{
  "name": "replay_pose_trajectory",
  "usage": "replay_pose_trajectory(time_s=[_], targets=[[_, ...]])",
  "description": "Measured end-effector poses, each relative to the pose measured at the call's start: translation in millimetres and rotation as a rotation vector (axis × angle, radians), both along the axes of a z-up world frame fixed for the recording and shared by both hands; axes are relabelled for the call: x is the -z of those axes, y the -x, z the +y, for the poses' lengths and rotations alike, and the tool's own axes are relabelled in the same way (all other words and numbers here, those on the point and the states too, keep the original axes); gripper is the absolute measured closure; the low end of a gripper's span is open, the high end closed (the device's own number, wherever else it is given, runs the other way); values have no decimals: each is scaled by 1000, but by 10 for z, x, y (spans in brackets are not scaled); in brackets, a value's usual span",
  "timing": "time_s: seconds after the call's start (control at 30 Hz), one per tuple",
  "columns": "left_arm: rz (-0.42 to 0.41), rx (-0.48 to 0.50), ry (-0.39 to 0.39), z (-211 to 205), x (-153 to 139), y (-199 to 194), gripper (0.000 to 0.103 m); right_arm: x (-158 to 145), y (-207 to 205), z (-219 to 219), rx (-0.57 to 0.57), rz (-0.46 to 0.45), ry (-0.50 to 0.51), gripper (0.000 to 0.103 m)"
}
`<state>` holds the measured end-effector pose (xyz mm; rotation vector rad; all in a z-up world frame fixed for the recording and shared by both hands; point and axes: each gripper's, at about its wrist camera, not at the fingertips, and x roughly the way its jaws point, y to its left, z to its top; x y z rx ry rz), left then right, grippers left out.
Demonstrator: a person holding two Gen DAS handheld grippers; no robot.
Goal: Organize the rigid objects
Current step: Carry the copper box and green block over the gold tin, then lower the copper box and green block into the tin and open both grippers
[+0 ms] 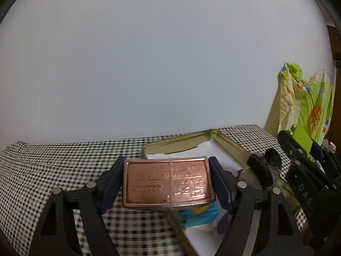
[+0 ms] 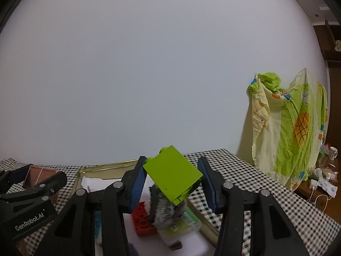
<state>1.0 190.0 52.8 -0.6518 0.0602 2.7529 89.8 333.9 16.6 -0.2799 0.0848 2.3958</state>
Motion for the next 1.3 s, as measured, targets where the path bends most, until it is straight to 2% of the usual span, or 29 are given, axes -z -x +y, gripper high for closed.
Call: replay_pose_trajectory(time_s=[0.33, 0.57, 0.73, 0.8, 0.87, 0.97, 1.0, 1.03, 1.1, 1.3], targets=[[-64, 29, 48, 265, 193, 100, 26, 165, 203, 210, -50, -129, 56, 52], [-110, 26, 64, 298, 253, 193, 26, 148, 237, 306, -85, -146, 75, 52], [-124, 6, 60, 228, 263, 217, 26, 106, 249, 300, -157, -149, 91, 52], [-135, 2, 60, 222, 278, 231, 25, 86, 243, 279, -259, -126, 156, 51], [-146, 1, 85, 252, 330, 253, 25, 108, 296, 243, -310, -138, 190, 51], [-171, 11, 106, 295, 397, 275, 15, 139, 323, 192, -345, -147, 194, 50], [-162, 7, 104, 285, 386, 268, 5, 146, 322, 185, -358, -143, 206, 48], [-151, 1, 95, 265, 369, 258, 1, 151, 317, 180, -363, -136, 227, 45], [-138, -12, 70, 225, 357, 249, 1, 139, 277, 187, -355, -110, 247, 18], [-147, -46, 81, 187, 396, 246, 1, 79, 77, 244, -319, -5, 270, 14]])
